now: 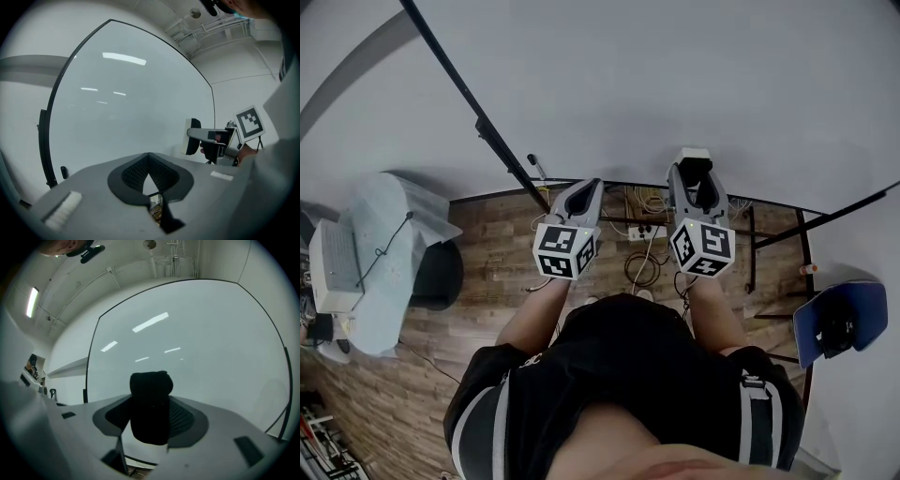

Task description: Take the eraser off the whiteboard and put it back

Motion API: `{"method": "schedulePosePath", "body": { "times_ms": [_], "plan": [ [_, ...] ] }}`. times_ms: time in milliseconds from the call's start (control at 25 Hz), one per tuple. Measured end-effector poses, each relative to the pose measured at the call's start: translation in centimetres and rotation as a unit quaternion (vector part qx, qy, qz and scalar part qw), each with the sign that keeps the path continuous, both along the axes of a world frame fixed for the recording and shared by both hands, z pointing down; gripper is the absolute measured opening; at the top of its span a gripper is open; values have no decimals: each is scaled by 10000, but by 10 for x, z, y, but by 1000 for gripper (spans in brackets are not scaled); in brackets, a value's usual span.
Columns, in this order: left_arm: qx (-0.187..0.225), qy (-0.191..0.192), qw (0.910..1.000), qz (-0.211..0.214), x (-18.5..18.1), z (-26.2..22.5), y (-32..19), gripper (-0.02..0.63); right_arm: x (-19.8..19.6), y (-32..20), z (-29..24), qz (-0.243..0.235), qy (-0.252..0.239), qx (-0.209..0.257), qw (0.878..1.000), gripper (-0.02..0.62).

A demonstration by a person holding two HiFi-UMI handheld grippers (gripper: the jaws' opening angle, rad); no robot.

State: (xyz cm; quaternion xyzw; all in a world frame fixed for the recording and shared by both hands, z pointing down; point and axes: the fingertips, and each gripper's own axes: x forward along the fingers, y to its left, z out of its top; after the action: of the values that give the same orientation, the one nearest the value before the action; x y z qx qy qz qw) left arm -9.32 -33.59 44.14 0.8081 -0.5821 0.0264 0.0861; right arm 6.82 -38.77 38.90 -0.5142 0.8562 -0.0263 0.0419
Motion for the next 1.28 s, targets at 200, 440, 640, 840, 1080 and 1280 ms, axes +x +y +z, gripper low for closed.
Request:
{"method": "schedulePosePath", "body": {
  "times_ms": [200, 440, 640, 840, 1080, 1280],
  "plan": [
    [-26, -35, 10000, 80, 4, 1, 0, 9, -2, 14, 25, -103, 46, -257, 9996, 225],
    [-48, -34, 9999, 104, 7, 2, 0, 9, -8, 22, 32, -249, 52, -324, 9992, 225],
    [-74, -17, 9999, 70, 7, 4, 0, 9, -12, 22, 31, -344, 77, -315, 9989, 225],
    [-98, 14, 9999, 48, 4, 6, 0, 9, -16, 19, 32, -388, 88, -317, 9987, 225],
    [-102, 38, 9999, -52, -5, 7, 1, 9, -29, 15, 27, -523, 126, -244, 9983, 225],
    [-97, 56, 9997, -204, -15, 7, 4, 9, -48, 7, 16, -699, 190, -132, 9973, 225]
  ]
}}
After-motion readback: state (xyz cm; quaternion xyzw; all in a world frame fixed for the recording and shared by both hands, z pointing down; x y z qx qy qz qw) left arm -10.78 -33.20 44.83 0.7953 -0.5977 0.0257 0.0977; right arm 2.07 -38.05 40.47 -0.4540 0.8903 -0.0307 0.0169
